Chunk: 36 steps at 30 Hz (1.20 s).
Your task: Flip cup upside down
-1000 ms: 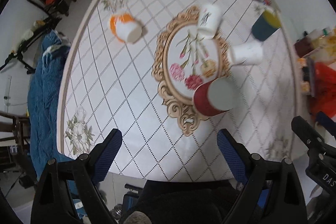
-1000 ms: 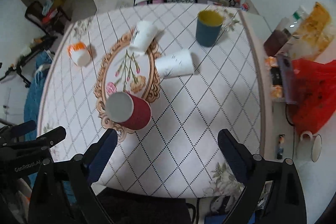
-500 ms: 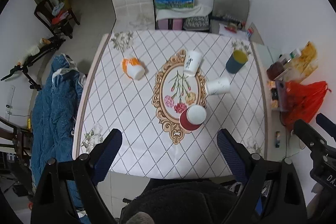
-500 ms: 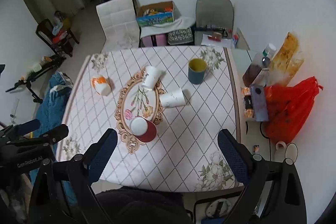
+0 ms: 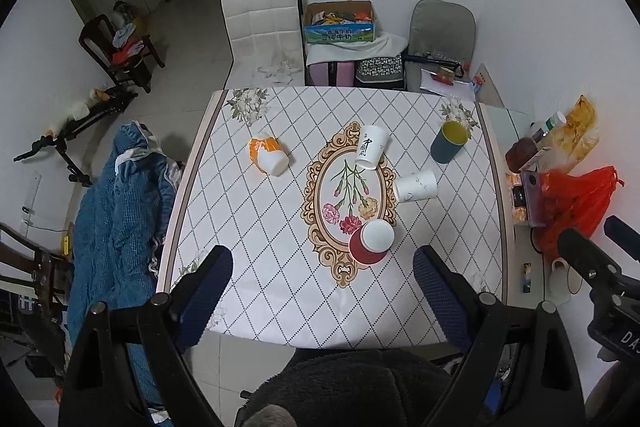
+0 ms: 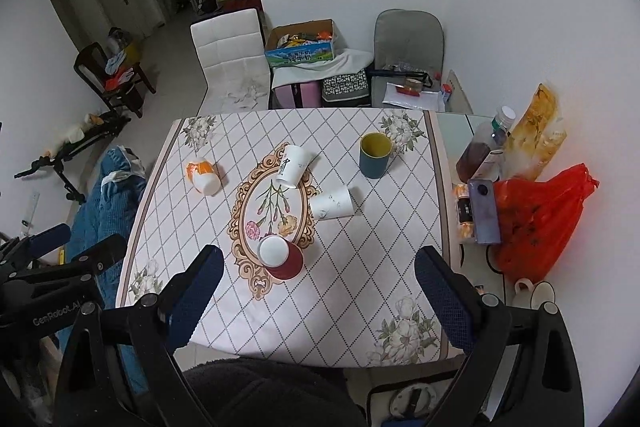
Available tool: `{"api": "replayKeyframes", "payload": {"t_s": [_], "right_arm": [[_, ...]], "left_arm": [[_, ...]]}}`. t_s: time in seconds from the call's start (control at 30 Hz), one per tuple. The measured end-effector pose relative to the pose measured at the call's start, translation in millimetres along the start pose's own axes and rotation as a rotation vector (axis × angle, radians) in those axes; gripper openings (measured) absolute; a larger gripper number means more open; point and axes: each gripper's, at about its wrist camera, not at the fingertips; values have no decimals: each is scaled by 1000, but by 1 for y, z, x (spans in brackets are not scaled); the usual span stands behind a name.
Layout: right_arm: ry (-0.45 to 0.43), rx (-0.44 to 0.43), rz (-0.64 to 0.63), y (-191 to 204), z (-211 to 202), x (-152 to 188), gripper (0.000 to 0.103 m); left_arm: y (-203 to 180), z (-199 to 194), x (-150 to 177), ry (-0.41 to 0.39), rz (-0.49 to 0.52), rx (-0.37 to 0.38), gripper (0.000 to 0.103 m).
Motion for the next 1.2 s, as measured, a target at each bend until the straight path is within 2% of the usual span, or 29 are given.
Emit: {"api": "replayKeyframes", "payload": {"t_s": [0.37,0.43,0.9,1.2], "right_arm": [[6,5,-6,0,6,-5,99],[7,5,-8,-1,7,-5,99],[18,3,-14,3,12,-4,99],[43,6,-14,0,19,2,99]], "left_arm": [[-2,3,2,6,2,-14,93],[-3,4,2,5,4,-15,101],[-8,15,13,67,13,-1,101],[-9,15,15,72,14,0,101]]}}
Point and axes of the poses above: each gripper's, at about its wrist camera, not at the fingertips, and z roughly the way its jaws point, y to its left, x to its underside, and after that the axes turned 9 degrees about y, right-handed
